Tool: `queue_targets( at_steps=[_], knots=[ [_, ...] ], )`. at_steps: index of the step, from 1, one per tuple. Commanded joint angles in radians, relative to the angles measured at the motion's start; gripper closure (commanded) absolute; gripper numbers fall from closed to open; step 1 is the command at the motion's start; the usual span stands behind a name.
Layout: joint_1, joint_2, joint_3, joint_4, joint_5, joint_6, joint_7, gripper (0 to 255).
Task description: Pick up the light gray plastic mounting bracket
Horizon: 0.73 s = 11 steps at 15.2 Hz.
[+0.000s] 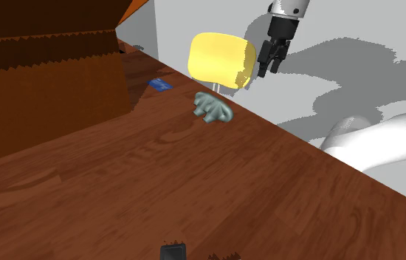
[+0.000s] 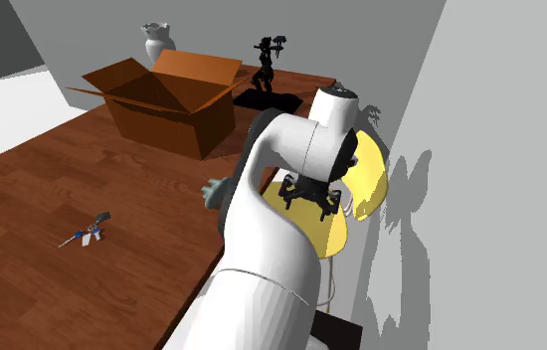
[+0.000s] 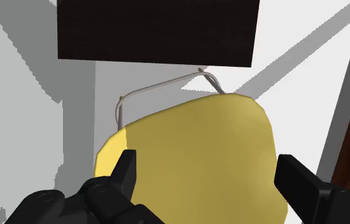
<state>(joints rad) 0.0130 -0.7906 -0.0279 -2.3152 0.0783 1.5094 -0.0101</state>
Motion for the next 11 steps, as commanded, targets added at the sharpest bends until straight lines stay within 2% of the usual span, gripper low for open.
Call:
queue_targets(
  at_steps=[1,11],
  knots=[
    [0.0,0.0,0.0,0.0,0.0,0.0,0.0,0],
    [0.054,0.077,0.236,0.081,0.143,0.032,0.277,0]
  ],
)
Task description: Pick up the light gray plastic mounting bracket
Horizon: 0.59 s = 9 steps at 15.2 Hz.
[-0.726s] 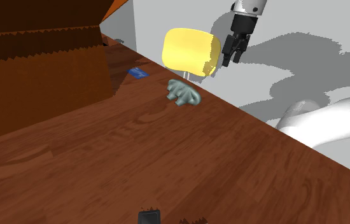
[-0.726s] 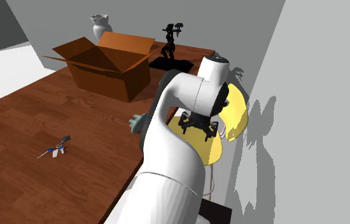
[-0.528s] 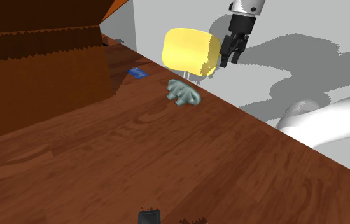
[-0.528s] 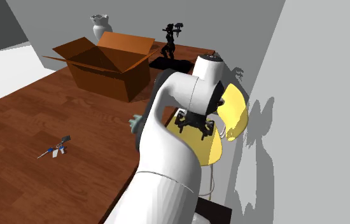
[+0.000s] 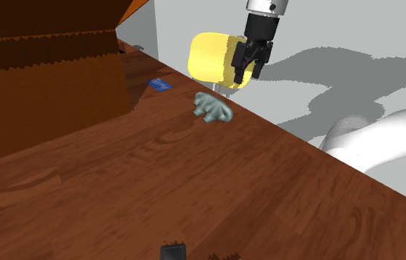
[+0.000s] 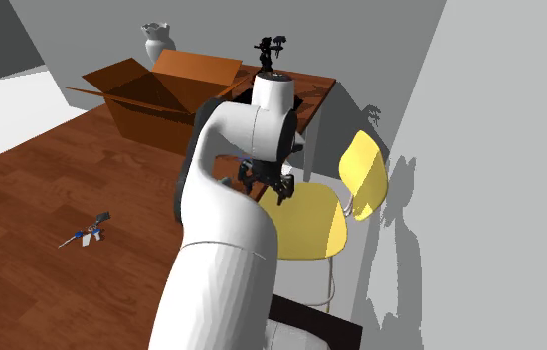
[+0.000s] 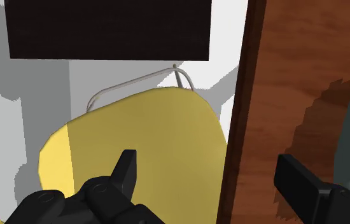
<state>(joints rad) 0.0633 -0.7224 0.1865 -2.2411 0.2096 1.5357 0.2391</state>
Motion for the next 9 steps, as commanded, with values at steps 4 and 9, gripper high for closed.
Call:
queue_targets(
  at_steps=[4,9],
  knots=[
    [0.015,0.075,0.116,0.072,0.05,0.026,0.138,0],
    [0.018,0.183,0.236,0.18,0.072,0.053,0.28,0]
  ],
)
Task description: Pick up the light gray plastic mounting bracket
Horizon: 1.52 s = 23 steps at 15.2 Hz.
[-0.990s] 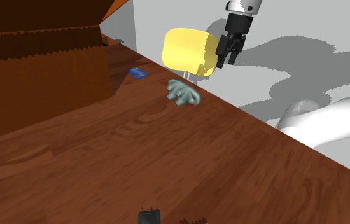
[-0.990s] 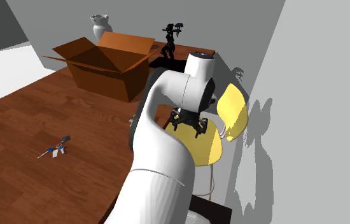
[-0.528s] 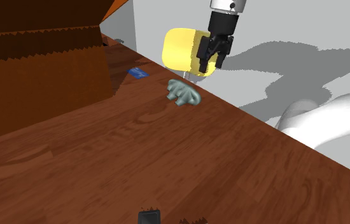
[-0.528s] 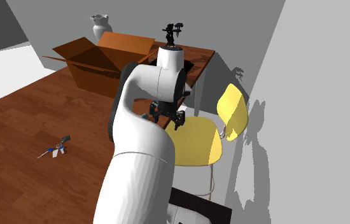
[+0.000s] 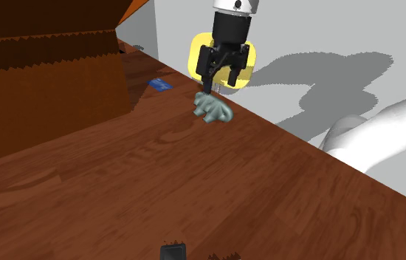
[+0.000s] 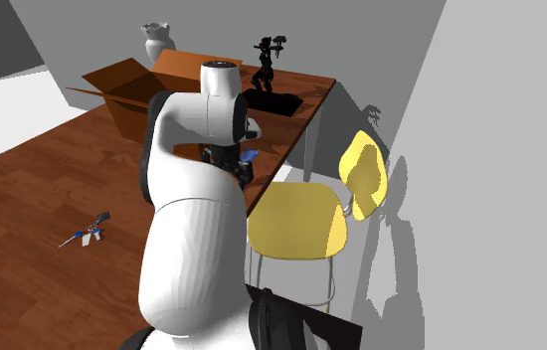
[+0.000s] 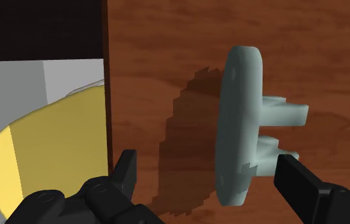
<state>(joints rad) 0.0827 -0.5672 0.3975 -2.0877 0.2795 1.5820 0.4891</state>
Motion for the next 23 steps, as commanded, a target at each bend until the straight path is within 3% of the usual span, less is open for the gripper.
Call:
queue_targets(
  at_steps=[1,3,12,13,23],
  knots=[
    [-0.002,0.053,0.05,0.052,0.002,0.011,0.06,0],
    [-0.005,0.099,0.092,0.097,-0.002,0.019,0.111,0],
    [0.003,0.079,0.104,-0.019,0.013,0.116,0.097,0],
    [0.003,0.079,0.104,-0.019,0.013,0.116,0.097,255],
    [0.002,0.081,0.102,-0.004,0.011,0.104,0.099,255]
  ],
)
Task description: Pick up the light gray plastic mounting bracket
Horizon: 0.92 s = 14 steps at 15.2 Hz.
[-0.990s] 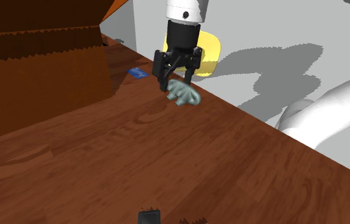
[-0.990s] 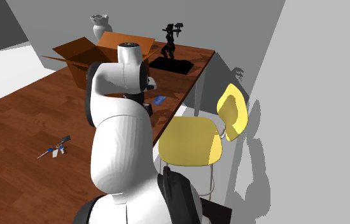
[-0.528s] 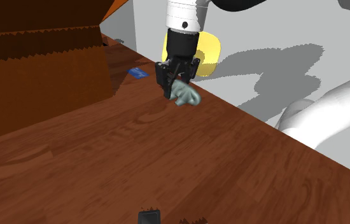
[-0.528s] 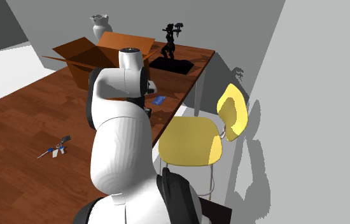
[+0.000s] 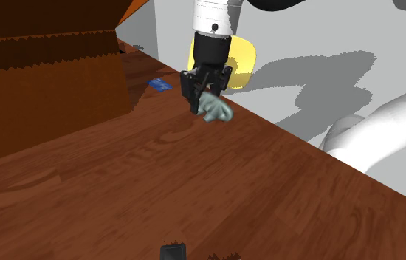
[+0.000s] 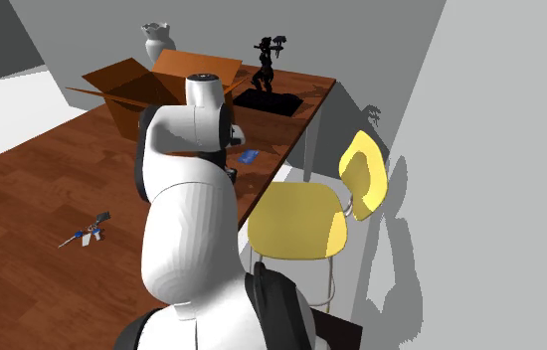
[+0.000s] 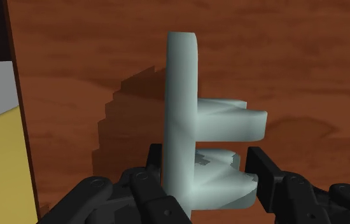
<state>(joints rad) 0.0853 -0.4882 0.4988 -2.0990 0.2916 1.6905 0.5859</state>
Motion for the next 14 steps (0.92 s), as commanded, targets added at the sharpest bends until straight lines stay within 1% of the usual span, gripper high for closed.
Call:
queue_targets(
  at_steps=[1,14],
  knots=[
    [-0.001,0.004,-0.001,0.022,-0.003,-0.018,0.004,255],
    [-0.016,0.052,-0.015,0.235,-0.029,-0.184,0.031,255]
  ],
)
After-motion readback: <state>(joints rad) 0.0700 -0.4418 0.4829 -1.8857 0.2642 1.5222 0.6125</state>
